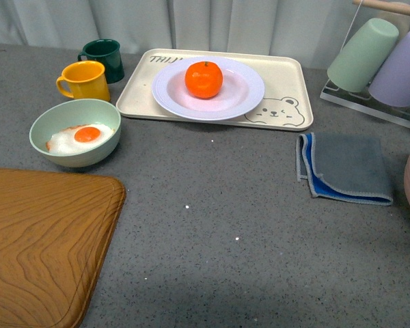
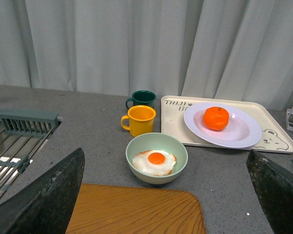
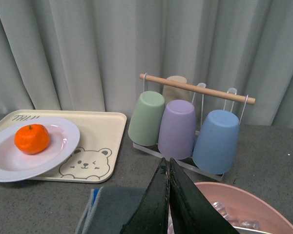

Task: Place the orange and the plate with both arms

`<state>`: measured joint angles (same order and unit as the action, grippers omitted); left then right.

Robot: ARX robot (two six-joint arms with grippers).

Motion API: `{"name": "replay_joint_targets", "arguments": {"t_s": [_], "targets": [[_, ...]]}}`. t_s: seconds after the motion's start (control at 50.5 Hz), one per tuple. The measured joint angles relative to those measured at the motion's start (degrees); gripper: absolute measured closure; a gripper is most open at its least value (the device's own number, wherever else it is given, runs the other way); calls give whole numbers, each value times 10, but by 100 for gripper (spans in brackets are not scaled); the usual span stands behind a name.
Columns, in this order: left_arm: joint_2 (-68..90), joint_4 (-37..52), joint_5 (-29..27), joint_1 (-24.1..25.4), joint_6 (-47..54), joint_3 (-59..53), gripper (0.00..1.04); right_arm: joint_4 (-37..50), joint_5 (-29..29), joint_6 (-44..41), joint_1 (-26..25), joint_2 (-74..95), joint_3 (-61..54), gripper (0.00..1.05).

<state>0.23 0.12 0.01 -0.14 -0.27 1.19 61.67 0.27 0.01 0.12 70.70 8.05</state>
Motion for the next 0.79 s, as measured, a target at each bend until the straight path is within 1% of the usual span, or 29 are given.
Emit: {"name": "replay_joint_targets", "arguments": {"t_s": [0.277,0.792], "targets": [[0,0,0,0,0,0,7,-69,-2,0,0,-108,-40,104],[0,0,0,0,0,0,7,-236,-2,0,0,-314,-75,104]]}}
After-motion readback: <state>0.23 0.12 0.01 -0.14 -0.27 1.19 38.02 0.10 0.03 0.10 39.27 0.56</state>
